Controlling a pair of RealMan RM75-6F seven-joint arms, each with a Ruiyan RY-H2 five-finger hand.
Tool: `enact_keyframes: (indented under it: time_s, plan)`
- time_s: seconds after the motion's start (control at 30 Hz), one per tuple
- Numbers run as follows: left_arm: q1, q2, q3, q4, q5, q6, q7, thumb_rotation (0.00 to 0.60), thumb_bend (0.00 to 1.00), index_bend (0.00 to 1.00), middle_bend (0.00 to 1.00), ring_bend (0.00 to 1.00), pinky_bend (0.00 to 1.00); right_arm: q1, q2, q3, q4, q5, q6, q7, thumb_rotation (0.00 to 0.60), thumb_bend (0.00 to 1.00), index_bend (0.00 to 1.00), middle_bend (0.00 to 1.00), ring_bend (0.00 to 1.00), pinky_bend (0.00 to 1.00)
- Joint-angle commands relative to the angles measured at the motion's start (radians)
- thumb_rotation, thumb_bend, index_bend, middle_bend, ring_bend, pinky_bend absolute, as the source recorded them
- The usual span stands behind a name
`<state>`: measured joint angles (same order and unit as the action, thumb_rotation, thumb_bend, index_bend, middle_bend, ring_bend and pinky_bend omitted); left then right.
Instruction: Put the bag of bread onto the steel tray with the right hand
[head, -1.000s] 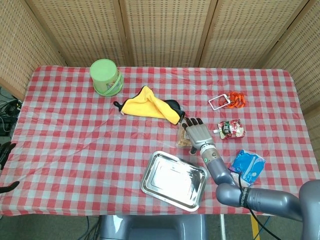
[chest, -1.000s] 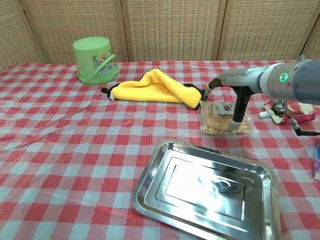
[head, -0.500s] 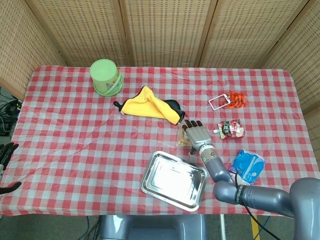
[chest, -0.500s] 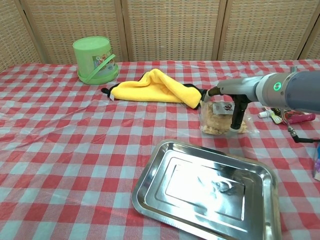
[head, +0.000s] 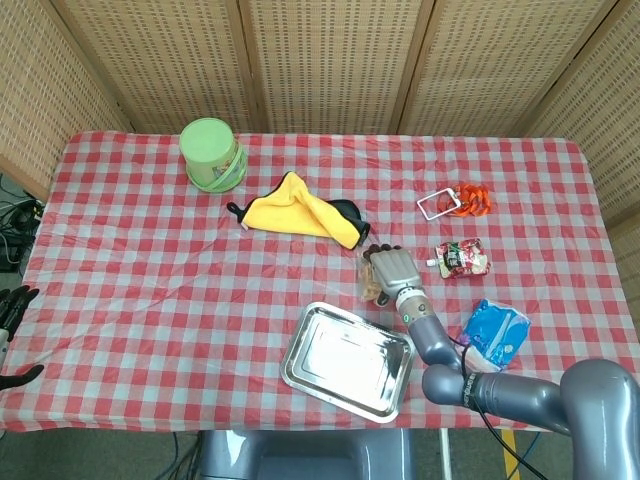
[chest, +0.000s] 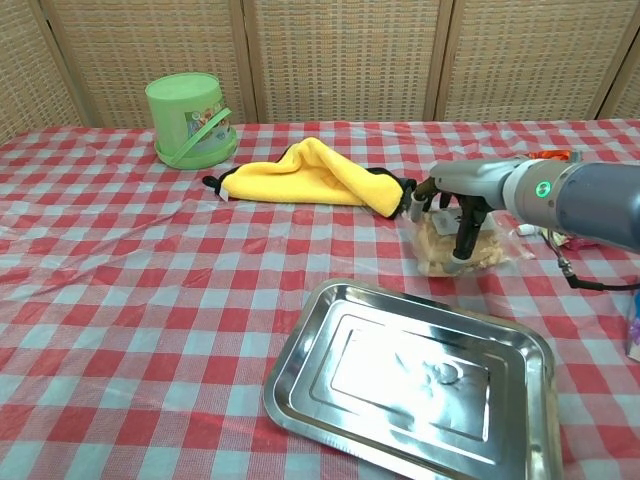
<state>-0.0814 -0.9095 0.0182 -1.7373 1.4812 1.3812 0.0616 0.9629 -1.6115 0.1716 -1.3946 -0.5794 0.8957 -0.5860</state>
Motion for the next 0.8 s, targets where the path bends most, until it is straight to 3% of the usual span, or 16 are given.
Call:
enact_keyframes:
  time_s: [0.03, 0.13, 0.23, 0.5, 0.8]
  plan:
    - [0.0, 0.0, 0.001, -0.002, 0.002, 0.001, 0.0, 0.6, 0.14, 0.0, 0.0, 0.0, 0.0, -0.016, -0.014, -0.006, 0.02, -0.035, 0.015, 0.024, 0.6, 0.12, 0.44, 0.43, 0.39, 0.43]
    - [0.0, 0.0, 0.002, -0.002, 0.004, 0.001, 0.0, 0.6, 0.14, 0.0, 0.0, 0.0, 0.0, -0.027, -0.016, -0.003, 0.018, -0.065, 0.031, 0.043, 0.6, 0.14, 0.52, 0.51, 0.48, 0.52]
    - [0.0, 0.0, 0.003, -0.003, 0.007, 0.004, 0.001, 0.6, 0.14, 0.0, 0.0, 0.0, 0.0, -0.038, -0.009, 0.002, 0.004, -0.102, 0.047, 0.064, 0.6, 0.15, 0.54, 0.53, 0.51, 0.54]
    - [0.002, -0.002, 0.004, -0.004, 0.01, 0.01, 0.009, 0.6, 0.14, 0.0, 0.0, 0.0, 0.0, -0.06, 0.04, 0.028, -0.086, -0.195, 0.094, 0.104, 0.6, 0.16, 0.56, 0.54, 0.52, 0.56]
    - [0.001, -0.006, 0.004, -0.005, 0.004, 0.006, 0.024, 0.6, 0.14, 0.0, 0.0, 0.0, 0.0, -0.089, 0.121, 0.033, -0.299, -0.267, 0.184, 0.065, 0.6, 0.16, 0.55, 0.54, 0.53, 0.57]
